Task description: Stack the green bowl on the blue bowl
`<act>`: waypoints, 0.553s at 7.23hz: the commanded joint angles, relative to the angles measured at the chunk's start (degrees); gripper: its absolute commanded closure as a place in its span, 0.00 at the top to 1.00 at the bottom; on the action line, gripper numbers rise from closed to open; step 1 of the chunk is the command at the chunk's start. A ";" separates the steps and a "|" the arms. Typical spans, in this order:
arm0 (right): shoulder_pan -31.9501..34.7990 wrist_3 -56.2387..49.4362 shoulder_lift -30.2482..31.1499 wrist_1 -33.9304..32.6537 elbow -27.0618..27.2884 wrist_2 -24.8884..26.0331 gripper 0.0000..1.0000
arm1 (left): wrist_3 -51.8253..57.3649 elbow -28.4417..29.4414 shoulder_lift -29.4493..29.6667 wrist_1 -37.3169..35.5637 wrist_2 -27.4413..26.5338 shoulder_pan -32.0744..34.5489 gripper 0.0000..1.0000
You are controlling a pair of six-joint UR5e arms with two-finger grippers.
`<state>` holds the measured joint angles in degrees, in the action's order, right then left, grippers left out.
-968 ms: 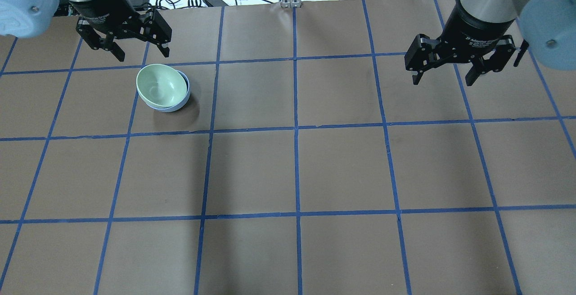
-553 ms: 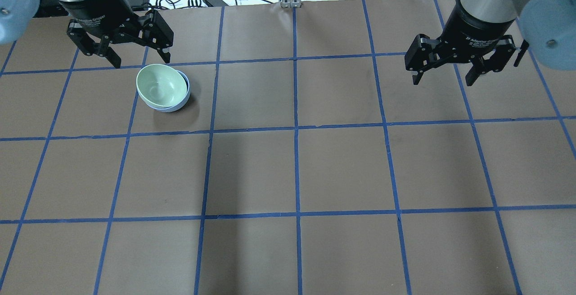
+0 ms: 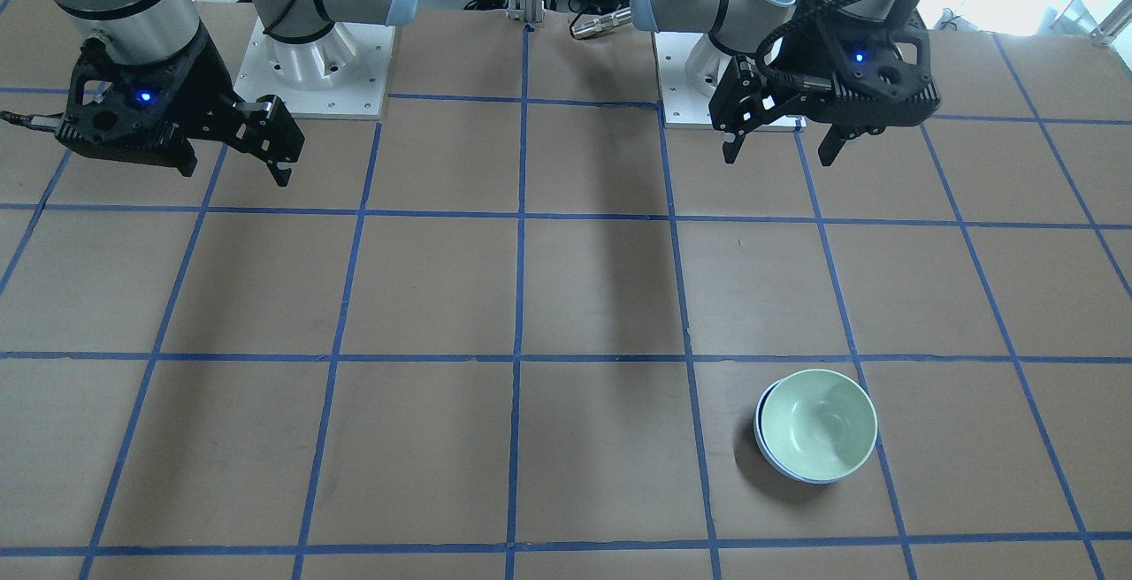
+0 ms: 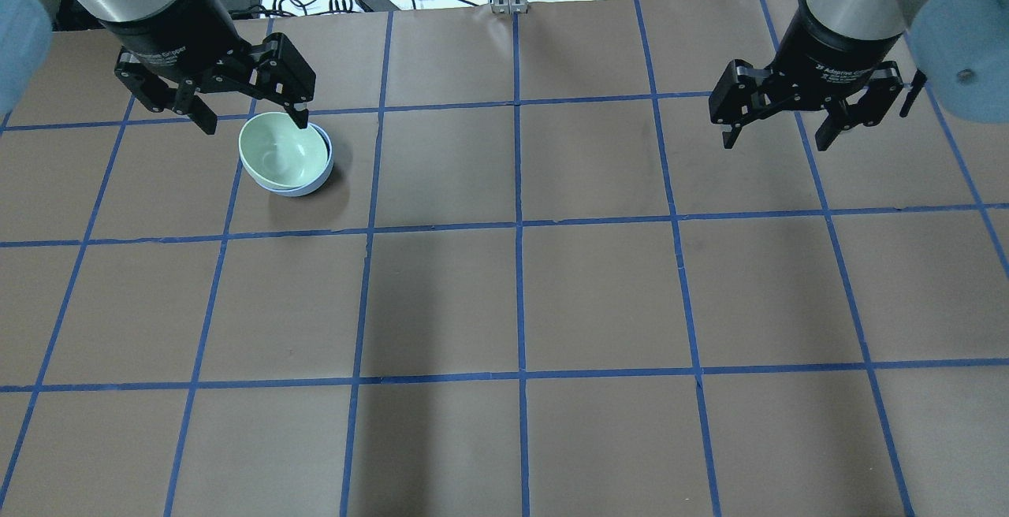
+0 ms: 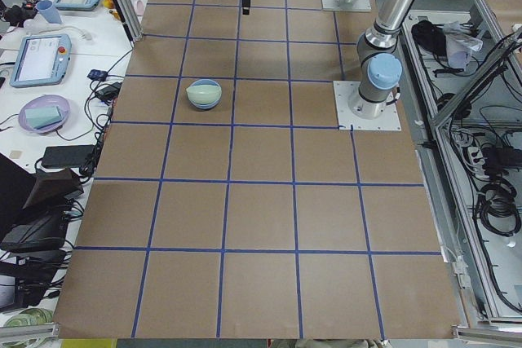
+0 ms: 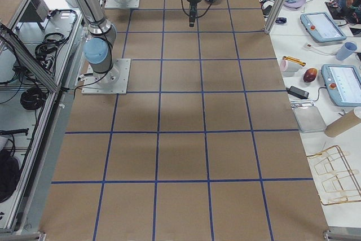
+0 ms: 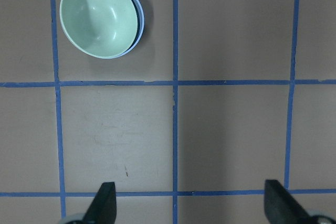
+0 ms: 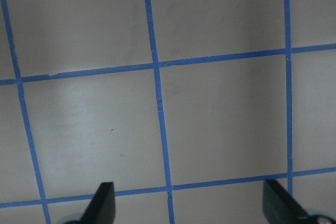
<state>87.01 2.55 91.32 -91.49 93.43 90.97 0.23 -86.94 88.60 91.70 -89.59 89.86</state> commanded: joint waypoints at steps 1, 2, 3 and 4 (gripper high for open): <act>0.00 0.00 0.00 0.00 0.00 0.00 1.00 | 0.65 -0.33 -1.14 -0.03 -0.24 -0.38 1.00; 0.00 0.00 0.00 0.00 0.00 0.00 1.00 | 2.48 -0.33 -1.23 -0.03 -0.32 -0.47 1.00; 0.00 0.00 0.00 0.00 0.00 0.00 1.00 | 2.59 -0.42 -1.23 0.06 -0.32 -0.21 1.00; 0.00 0.00 0.00 0.00 0.00 -0.09 1.00 | 2.59 -0.42 -1.23 -0.03 -0.24 -0.38 1.00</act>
<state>87.01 2.55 91.32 -91.49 93.43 90.95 2.55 -87.32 87.41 91.71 -89.88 89.55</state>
